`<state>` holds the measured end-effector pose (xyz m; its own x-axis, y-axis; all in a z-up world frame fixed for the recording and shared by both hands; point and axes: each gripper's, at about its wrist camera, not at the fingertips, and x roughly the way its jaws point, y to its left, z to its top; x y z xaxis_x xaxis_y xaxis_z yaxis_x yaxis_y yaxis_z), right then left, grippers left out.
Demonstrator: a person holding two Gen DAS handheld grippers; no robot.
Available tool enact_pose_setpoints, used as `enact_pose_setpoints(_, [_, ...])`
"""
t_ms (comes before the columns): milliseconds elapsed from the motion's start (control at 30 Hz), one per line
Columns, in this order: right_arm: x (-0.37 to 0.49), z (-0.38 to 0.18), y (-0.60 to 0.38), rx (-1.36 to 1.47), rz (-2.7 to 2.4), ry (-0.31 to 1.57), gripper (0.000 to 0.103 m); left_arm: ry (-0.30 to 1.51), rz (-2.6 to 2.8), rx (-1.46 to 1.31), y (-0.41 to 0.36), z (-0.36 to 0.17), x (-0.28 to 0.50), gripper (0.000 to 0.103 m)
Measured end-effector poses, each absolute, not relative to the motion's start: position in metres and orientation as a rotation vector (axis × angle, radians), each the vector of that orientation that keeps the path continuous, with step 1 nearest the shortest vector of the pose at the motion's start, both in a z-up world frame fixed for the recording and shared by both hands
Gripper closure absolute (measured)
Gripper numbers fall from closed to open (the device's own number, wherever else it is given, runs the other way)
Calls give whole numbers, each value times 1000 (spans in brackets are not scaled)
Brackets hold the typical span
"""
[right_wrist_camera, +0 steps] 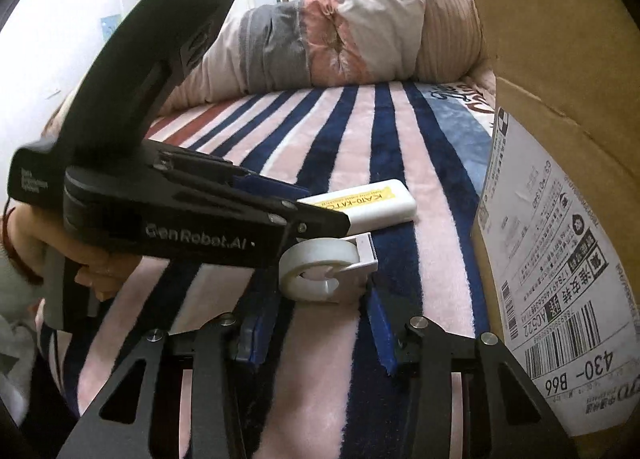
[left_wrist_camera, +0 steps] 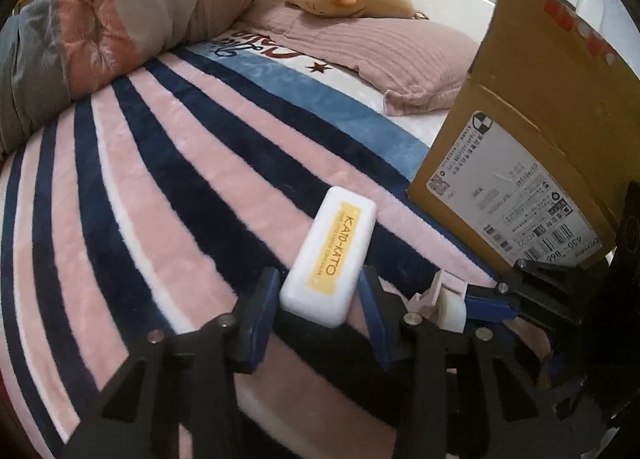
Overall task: Organize rigid objects
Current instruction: 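Grasp the white KATO-KATO eraser with left while right grasps the tape dispenser, then drop the eraser into the box with left while right drops the tape dispenser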
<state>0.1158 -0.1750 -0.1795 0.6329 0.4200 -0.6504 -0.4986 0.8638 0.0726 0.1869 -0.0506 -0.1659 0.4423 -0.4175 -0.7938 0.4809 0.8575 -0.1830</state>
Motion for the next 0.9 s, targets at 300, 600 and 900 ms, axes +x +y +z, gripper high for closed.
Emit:
enact_pose_setpoints(300, [94, -160, -180, -124, 546, 689, 65, 1022, -514, 75, -22, -157, 162, 68])
enact_pose_setpoints(600, [77, -163, -175, -154, 569, 746, 65, 1054, -465, 98, -25, -169, 146, 62])
enact_pose_setpoints(900, [75, -161, -189, -133, 527, 749, 65, 995, -399, 136, -42, -172, 158, 71])
